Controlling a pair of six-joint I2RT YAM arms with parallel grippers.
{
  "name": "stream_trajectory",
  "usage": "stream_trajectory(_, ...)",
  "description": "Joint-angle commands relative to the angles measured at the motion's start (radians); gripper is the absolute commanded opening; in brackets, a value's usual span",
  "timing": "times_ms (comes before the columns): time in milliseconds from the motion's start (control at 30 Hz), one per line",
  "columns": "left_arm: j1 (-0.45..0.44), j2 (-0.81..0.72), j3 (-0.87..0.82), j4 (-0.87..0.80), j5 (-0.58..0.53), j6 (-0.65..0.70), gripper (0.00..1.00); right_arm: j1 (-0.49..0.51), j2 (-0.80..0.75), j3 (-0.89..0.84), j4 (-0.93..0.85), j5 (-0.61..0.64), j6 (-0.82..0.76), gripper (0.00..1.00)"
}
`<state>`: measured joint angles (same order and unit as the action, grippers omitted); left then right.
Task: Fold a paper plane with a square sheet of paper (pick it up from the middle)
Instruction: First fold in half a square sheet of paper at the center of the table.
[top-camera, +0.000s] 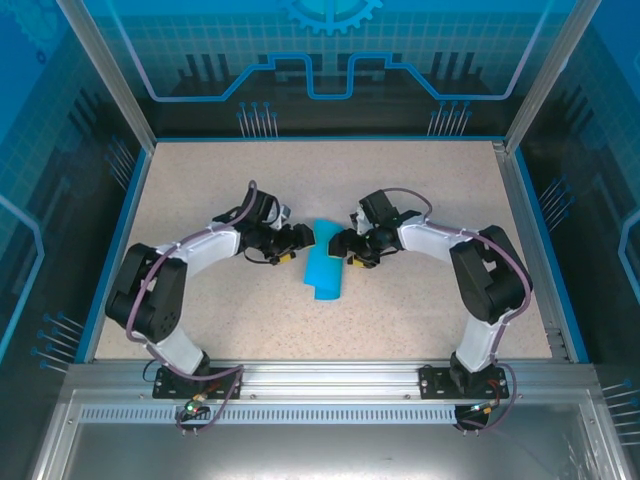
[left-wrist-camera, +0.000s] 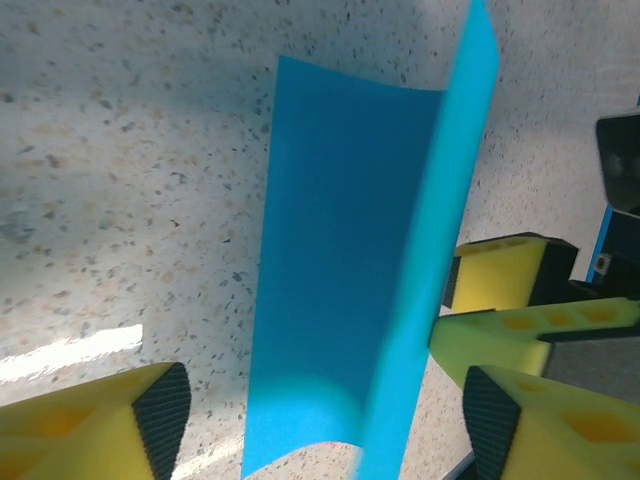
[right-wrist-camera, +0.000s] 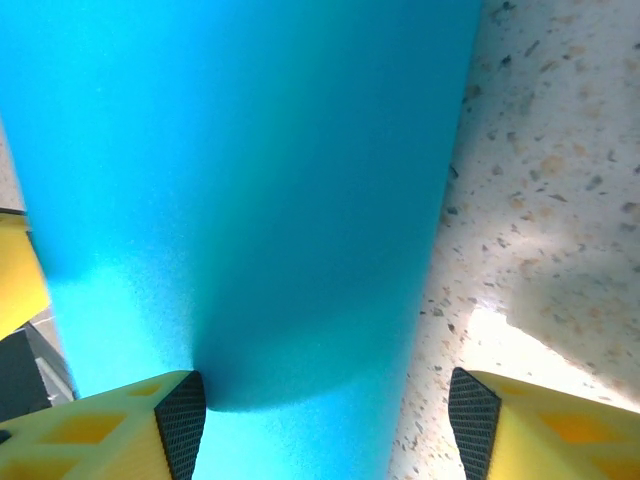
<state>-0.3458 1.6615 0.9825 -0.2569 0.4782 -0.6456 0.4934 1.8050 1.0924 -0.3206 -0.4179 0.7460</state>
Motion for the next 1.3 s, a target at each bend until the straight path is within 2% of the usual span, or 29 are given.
stream_trajectory(0,-0.018,0.038,0.034,-0.009,0.069,0.015,0.71,-0.022,-0.013,-0.002,-0.059,0.014,-0.034,0.69)
stream_trajectory(233,-0.043,0.088,0.045,0.023,0.119,-0.006,0.45,-0.023,0.0,0.0,-0.054,0.019,-0.028,0.69)
stream_trajectory(367,-0.048,0.103,0.049,0.025,0.126,-0.006,0.35,-0.023,0.0,0.001,-0.063,0.024,-0.03,0.69)
stream_trajectory(533,-0.049,0.119,0.056,0.032,0.132,-0.005,0.19,-0.024,-0.028,-0.013,-0.054,0.018,-0.021,0.71)
stream_trajectory(1067,-0.073,0.144,0.055,0.051,0.12,-0.02,0.17,-0.003,-0.008,-0.027,-0.004,-0.035,0.014,0.7)
stream_trajectory(1167,-0.076,0.144,0.048,0.065,0.119,-0.034,0.19,0.007,0.008,0.002,-0.073,0.058,-0.015,0.68)
stream_trajectory(1267,-0.077,0.123,0.036,0.059,0.077,-0.043,0.24,0.013,0.035,0.02,-0.12,0.086,-0.046,0.63)
